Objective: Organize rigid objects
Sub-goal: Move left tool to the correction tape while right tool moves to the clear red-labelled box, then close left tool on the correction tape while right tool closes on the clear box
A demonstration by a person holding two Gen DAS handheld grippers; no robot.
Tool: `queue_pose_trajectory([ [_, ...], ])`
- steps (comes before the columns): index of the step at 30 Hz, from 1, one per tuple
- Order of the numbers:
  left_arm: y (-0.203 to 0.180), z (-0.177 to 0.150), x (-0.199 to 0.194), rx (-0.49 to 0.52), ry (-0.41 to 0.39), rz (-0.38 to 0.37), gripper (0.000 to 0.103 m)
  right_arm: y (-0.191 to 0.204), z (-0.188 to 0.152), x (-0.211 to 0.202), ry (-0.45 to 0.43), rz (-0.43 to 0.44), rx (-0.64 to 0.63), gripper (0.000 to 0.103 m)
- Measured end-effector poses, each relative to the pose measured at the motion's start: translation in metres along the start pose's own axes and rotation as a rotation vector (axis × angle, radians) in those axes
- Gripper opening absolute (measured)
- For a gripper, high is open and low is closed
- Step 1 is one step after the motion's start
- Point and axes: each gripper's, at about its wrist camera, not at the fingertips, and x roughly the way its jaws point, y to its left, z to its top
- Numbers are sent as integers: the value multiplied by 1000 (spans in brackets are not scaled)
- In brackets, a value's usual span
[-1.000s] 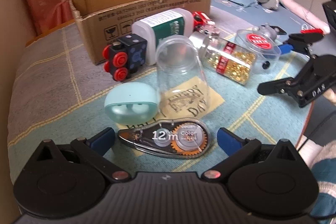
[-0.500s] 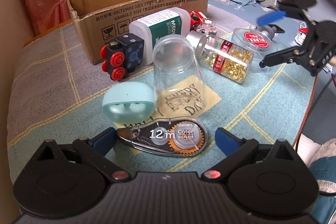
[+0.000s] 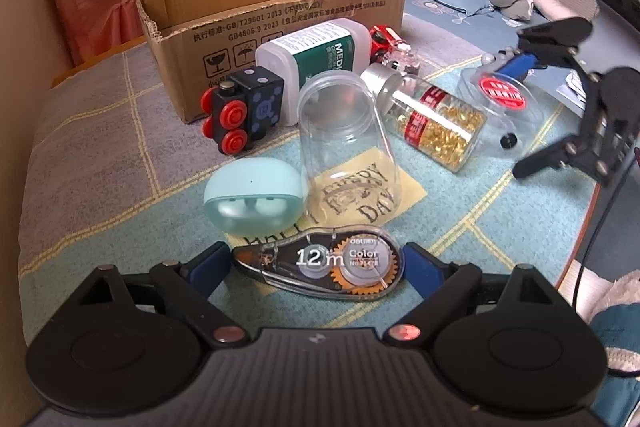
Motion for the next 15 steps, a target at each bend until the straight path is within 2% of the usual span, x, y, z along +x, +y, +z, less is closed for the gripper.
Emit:
queue_pose_trajectory([
  [7, -1, 1, 2, -6, -1, 5, 91, 6, 2, 3, 9, -46, -34, 103],
  [10, -2, 2, 1, -13, 6, 10, 90, 7, 4, 4, 7, -56, -35, 95],
  [12, -2, 2, 0, -19, 13, 16, 89, 9, 4, 3, 10, -93, -46, 87],
  [15, -3, 3, -1, -25, 26, 29, 89, 8, 4, 2, 11, -100, -30, 83],
])
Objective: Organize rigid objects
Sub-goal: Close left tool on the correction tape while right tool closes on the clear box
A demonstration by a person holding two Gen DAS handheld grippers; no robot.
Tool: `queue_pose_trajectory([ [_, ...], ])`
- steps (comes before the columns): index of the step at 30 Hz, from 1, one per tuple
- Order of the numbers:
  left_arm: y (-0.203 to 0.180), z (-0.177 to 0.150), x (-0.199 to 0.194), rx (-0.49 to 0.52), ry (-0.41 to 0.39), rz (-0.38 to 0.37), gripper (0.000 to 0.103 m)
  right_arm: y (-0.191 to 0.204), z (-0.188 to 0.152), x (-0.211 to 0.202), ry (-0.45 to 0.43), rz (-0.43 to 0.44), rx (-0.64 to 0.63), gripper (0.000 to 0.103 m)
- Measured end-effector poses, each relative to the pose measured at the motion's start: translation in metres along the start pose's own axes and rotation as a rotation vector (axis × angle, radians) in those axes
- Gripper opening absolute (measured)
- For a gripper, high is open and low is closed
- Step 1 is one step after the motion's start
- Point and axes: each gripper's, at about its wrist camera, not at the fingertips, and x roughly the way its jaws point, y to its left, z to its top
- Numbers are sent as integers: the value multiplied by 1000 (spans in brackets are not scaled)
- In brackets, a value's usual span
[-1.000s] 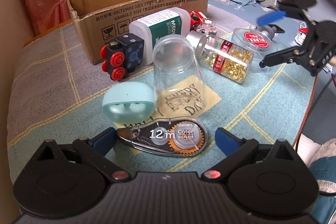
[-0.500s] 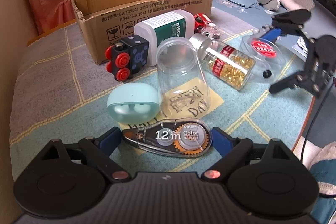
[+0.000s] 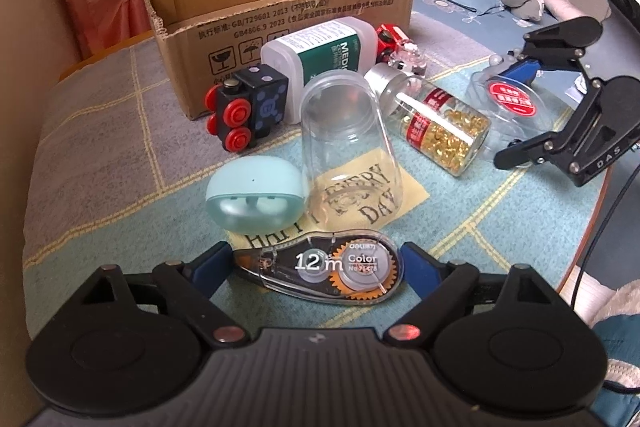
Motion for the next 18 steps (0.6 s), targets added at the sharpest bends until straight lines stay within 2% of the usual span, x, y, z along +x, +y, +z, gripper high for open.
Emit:
queue_pose_trajectory([
  [5, -4, -1, -10, 19, 27, 30, 89, -1, -3, -5, 10, 1, 30, 83],
  [11, -7, 5, -31, 19, 40, 50, 89, -6, 0, -25, -26, 17, 55, 83],
  [18, -7, 37, -57, 7, -9, 71, 89, -13, 19, -49, -103, 17, 50, 83],
])
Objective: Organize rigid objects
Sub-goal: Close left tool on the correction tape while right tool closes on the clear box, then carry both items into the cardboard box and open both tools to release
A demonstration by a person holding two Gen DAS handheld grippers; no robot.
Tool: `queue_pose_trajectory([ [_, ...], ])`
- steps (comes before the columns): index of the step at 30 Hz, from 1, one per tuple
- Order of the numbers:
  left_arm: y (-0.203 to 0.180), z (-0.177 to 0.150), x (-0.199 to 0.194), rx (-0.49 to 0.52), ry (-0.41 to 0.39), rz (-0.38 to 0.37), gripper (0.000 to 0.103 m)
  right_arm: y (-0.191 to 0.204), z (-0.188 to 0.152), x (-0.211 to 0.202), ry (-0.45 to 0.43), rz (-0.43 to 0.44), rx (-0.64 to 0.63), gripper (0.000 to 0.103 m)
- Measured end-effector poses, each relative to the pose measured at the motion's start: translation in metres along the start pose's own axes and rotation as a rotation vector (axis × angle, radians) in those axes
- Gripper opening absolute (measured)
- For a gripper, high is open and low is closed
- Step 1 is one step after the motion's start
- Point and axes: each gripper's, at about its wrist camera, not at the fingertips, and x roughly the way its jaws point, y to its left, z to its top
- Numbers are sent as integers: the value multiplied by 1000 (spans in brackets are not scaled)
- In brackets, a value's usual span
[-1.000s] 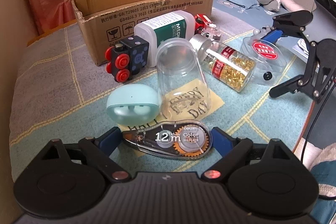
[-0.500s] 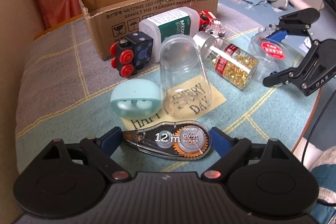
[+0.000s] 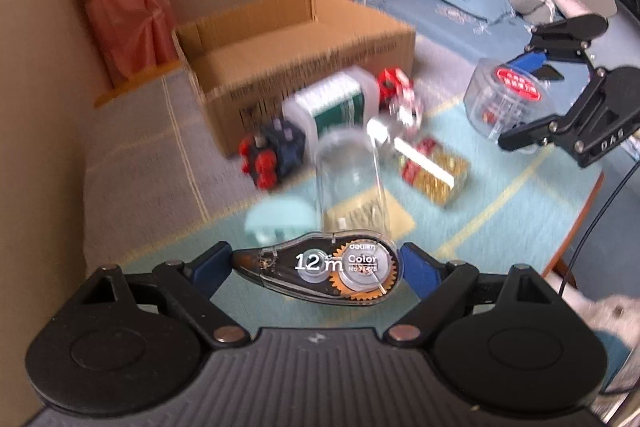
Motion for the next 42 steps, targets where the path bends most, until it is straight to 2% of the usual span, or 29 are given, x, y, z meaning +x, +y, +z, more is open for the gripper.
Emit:
queue_pose_trajectory([
  [5, 6, 43, -10, 8, -70, 10, 89, -8, 25, -9, -66, -4, -8, 83],
  [10, 21, 95, 2, -9, -104, 23, 89, -23, 54, -10, -113, -26, 5, 83],
  [17, 52, 165, 41, -30, -105, 57, 89, -53, 94, -1, -163, -40, 49, 83],
  [22, 69, 198, 77, -27, -81, 80, 89, -75, 110, 8, -178, -49, 81, 83],
  [28, 85, 223, 122, -57, -42, 77, 89, -103, 119, 25, -162, -59, 131, 83],
  [33, 93, 228, 156, -96, 1, 84, 89, -119, 121, 41, -129, -70, 154, 83],
  [42, 102, 233, 182, -129, 8, 115, 90, -128, 130, 63, -92, -74, 175, 83],
])
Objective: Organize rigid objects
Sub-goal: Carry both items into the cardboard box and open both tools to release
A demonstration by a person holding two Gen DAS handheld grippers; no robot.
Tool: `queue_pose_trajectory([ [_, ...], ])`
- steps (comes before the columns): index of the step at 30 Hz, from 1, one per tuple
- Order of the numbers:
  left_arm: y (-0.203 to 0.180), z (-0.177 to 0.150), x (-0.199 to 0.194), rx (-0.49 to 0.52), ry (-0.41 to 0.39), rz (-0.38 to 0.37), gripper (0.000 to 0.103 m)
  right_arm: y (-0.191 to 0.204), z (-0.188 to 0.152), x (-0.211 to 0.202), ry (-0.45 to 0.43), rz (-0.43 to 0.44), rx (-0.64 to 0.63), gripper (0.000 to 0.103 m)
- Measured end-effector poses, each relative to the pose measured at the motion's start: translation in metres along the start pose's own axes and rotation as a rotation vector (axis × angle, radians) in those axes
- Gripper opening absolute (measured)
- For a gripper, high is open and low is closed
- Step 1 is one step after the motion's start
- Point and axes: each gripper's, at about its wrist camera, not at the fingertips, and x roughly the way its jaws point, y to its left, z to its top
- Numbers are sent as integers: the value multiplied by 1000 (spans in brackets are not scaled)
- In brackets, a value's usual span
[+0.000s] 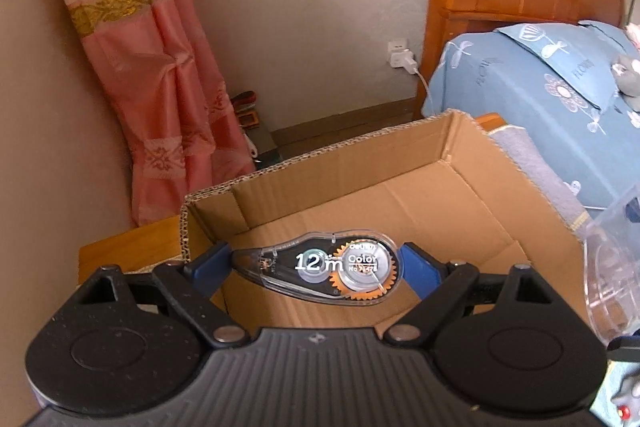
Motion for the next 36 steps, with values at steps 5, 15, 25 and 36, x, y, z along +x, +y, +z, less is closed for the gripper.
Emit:
queue_pose_trajectory([
  [5, 7, -1, -14, -8, -14, -2, 94, -3, 2, 10, 16, 0, 12, 83],
  [15, 15, -22, -65, -3, -27, 26, 96, -8, 13, 40, 38, 3, 42, 83],
  [25, 5, -56, -107, 16, -56, 29, 96, -22, 26, 74, 39, -47, 113, 98],
  [36, -11, -92, -144, 16, -126, 33, 101, 0, 1, 4, -1, -59, 116, 103],
])
